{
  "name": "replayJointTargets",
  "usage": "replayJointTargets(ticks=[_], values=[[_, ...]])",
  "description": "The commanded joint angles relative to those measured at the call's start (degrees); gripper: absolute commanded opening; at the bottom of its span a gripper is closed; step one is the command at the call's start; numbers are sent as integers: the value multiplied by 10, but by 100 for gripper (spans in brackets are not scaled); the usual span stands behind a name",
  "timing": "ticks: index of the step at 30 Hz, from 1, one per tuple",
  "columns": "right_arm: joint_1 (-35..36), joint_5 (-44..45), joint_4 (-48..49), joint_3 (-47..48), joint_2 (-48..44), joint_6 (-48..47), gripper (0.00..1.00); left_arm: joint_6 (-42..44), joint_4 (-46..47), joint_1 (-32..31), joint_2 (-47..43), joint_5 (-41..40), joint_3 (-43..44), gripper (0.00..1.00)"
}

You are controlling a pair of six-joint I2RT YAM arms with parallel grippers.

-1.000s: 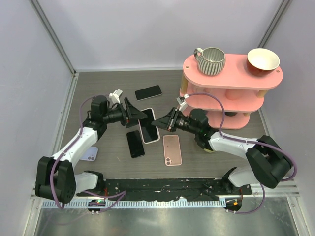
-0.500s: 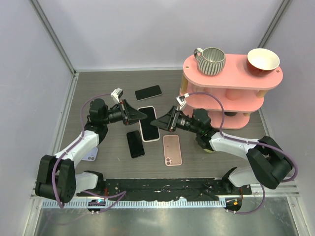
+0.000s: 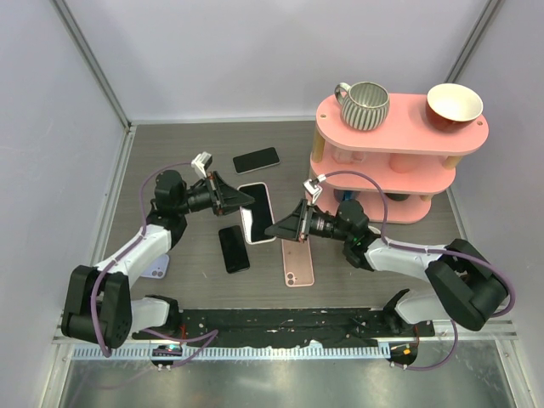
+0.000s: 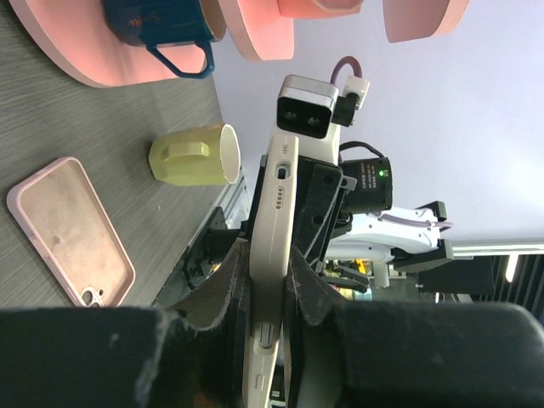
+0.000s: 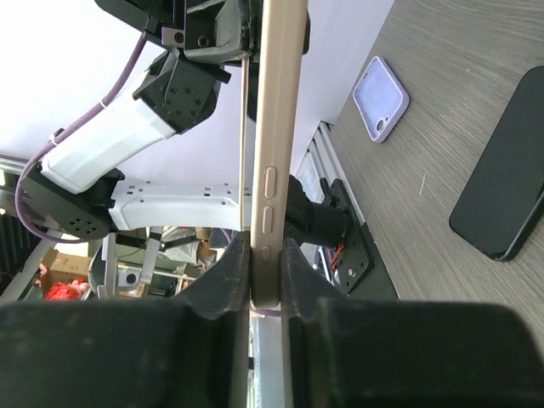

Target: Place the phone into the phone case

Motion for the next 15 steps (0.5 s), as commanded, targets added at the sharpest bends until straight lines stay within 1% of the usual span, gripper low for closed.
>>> replayJointTargets(ticks=[1,2,3,5,6,7,8,9,11,12,13,14,15], values=[[2,-9,68,-4,-7,3,6,17,18,-2,-1,4,25,0],[2,-9,72,-5,-7,11,1,31,0,-2,-2,1,29,0],[2,-7,73,-7,-8,14,1,49,-38,-2,-5,-1,37,0],[2,-5,66,-9,-13,19,1,100,-77,-2,-10,-8,47,0],[2,-5,59,-8,-15,20,2,118,-124,-2,-13,-17,58,0],[1,-5,51,-8,-17,19,9,148,-144,-2,-15,-22,63,0],[2,-5,50,-9,-21,18,23,153,-158,-2,-14,-24,66,0],[2,-3,47,-10,-22,18,28,154,-158,-3,-14,-22,66,0],[1,0,44,-11,-23,15,34,152,-153,-2,-11,-20,65,0],[2,1,44,-11,-22,15,33,152,-151,-3,-11,-19,64,0],[2,3,46,-11,-20,13,27,151,-149,-5,-9,-19,64,0],[2,4,48,-10,-18,12,13,151,-147,-7,-8,-18,63,0],[2,5,51,-10,-14,12,9,147,-144,-8,-8,-15,63,0]])
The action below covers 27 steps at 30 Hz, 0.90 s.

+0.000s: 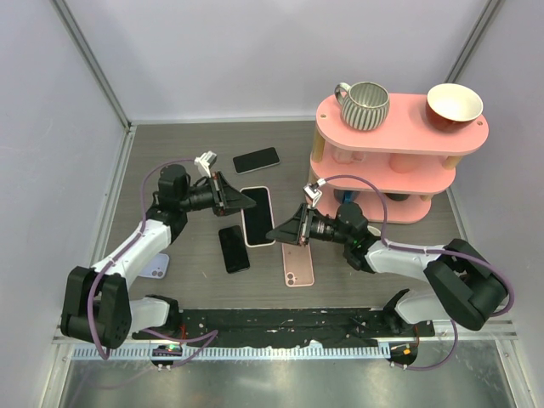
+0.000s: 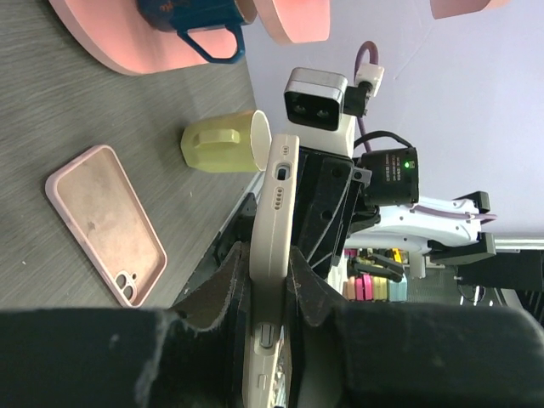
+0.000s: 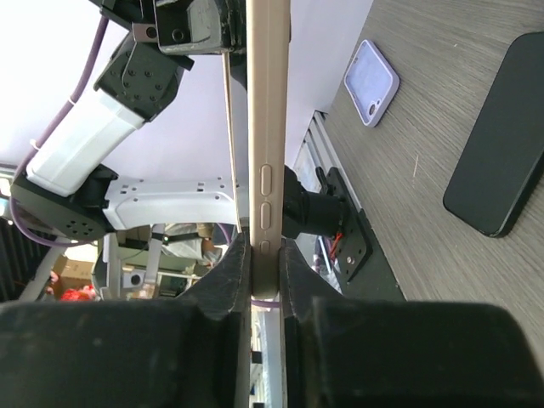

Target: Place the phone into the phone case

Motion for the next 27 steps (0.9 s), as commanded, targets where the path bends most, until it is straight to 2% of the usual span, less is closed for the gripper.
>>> replayJointTargets(ticks=[1,2,4,5,7,10,12,15,16,17,18,20,21,23,24,25,26,27], values=[[2,2,52,9,-13,-7,7,30,-4,-4,-8,-4,16,0],[2,5,51,10,-13,-9,11,20,6,-5,-9,1,16,0],[2,9,38,19,-14,-21,25,10,16,-9,-11,16,14,0],[1,16,29,22,-17,-25,36,8,18,-10,-20,18,14,0],[1,23,0,33,-24,-45,45,1,18,-12,-30,24,10,0],[1,32,-27,53,-21,-60,47,-11,27,-17,-42,32,1,0],[0,38,-31,61,-15,-66,45,-17,38,-21,-45,38,-9,0],[-4,45,-25,65,-2,-60,22,-18,39,-22,-46,40,-16,0],[-5,44,-20,63,2,-59,8,-17,38,-22,-45,40,-16,0],[-6,40,-14,62,5,-58,3,-12,26,-22,-47,39,-14,1],[-6,35,-7,61,6,-57,1,-2,12,-21,-50,33,-9,14],[-6,18,-10,61,2,-64,1,48,-54,-21,-57,19,14,32],[-7,13,-28,61,-5,-81,1,66,-79,-22,-60,3,23,46],[-7,-10,-58,63,-17,-113,1,120,-137,-21,-64,-9,51,56],[-7,-24,-97,65,-27,-129,1,134,-161,-21,-64,-11,59,65],[-7,-49,-119,70,-34,-165,1,155,-180,-21,-61,-9,69,69],[-7,-57,-147,73,-41,-183,1,181,-235,-21,-57,-7,93,71],[-7,-61,-216,75,-48,-208,1,253,-273,-21,-54,-11,107,73]])
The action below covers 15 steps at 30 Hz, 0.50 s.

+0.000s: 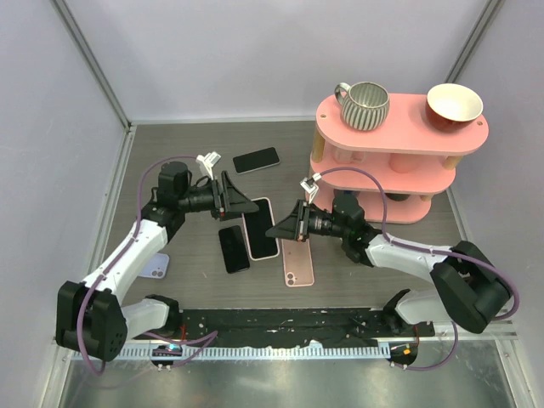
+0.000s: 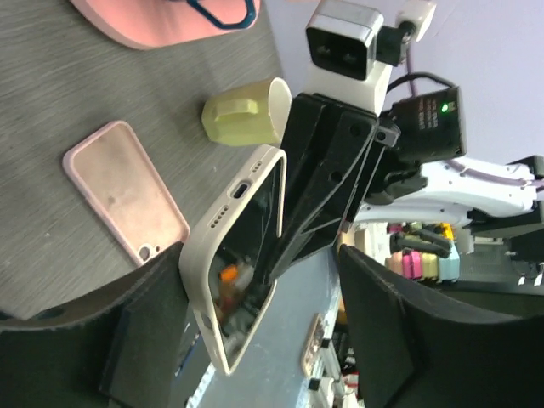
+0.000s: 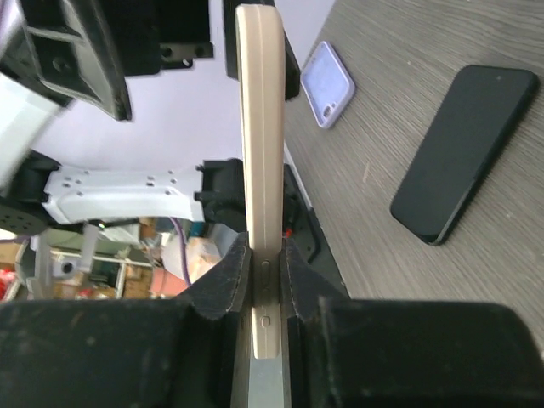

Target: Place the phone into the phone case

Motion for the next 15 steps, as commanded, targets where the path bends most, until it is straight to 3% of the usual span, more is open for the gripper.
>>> replayJointTargets(ticks=[1,3,5,9,15], values=[[-2,-58,-144,34,-57,-133,1,196,-180,-2,-8,-14,86,73],[-2,-87,-177,33,-70,-149,1,286,-268,-4,7,-11,111,72],[-1,-137,-178,21,-78,-153,1,317,-308,-24,18,-47,125,71],[3,-177,-209,-9,-85,-176,1,408,-317,-117,34,2,125,68],[55,-185,-172,-23,-125,-158,1,432,-359,-181,48,44,127,72]])
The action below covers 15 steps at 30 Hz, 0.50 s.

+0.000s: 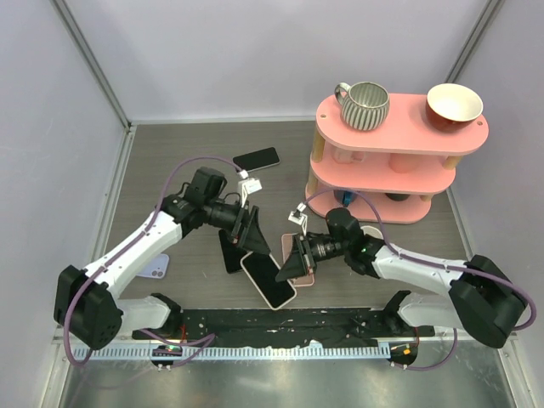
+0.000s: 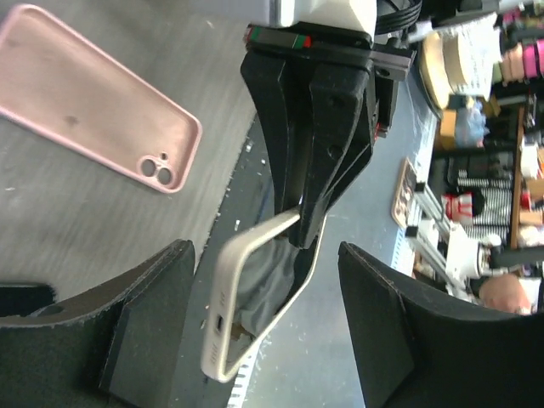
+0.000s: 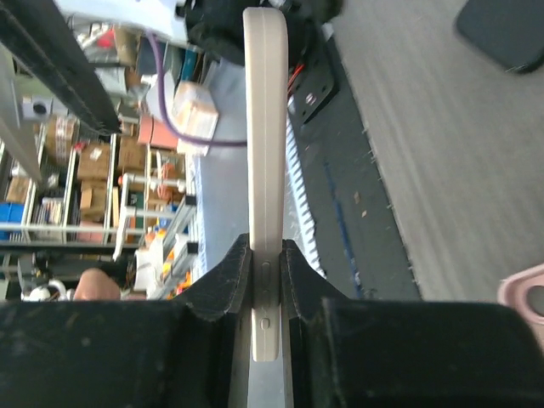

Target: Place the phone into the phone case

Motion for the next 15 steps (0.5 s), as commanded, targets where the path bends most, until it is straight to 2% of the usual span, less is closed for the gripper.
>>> replayJointTargets(ticks=[1,4,7,8,10,11,14,15], values=[[22,-32,45,-1,-62,-7,1,53,-57,-56,13,44,15,72],[22,-36,37,3,-88,-11,1,59,-98,-101,34,12,29,66],[22,-36,31,2,-106,-10,1,58,-94,-106,42,53,37,41],[22,-36,32,2,-108,-8,1,54,-94,-106,40,52,38,29],[22,-37,35,0,-112,-2,1,53,-99,-105,43,39,46,14],[22,-37,37,0,-114,0,1,49,-102,-99,44,32,49,1],[16,1,21,6,-137,10,23,30,-91,-61,38,11,41,0],[15,19,7,13,-146,11,38,-4,-56,-44,30,12,31,0]])
